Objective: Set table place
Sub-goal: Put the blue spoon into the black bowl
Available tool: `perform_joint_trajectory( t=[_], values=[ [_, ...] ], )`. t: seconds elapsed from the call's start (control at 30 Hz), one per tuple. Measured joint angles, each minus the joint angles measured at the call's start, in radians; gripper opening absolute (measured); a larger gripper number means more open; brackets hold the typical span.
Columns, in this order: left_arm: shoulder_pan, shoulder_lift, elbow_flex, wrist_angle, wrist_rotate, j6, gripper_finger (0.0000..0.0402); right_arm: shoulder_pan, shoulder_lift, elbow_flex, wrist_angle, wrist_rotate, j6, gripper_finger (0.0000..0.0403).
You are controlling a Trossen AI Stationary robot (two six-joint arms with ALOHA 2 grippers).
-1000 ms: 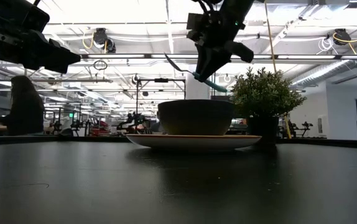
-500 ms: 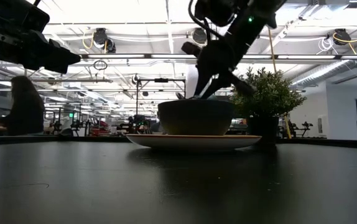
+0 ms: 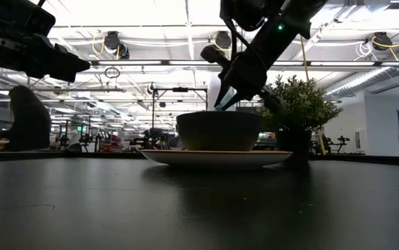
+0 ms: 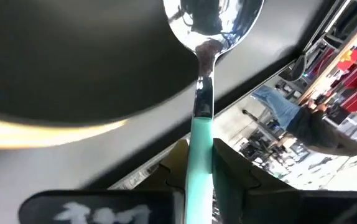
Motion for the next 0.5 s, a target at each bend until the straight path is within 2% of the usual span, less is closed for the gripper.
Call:
perform_joint_trajectory(
  t=[0.23, 0.5],
  values=[
    [0.0, 0.0, 0.0, -0.003, 0.0, 0.0, 0.0031, 0.006, 0.0, 0.0, 0.0, 0.047, -0.158, 0.0032],
    [0.0, 0.0, 0.0, -0.005, 0.0, 0.0, 0.0031, 0.031, 0.031, -0.001, 0.0, 0.065, -0.216, 0.0032]
  ],
)
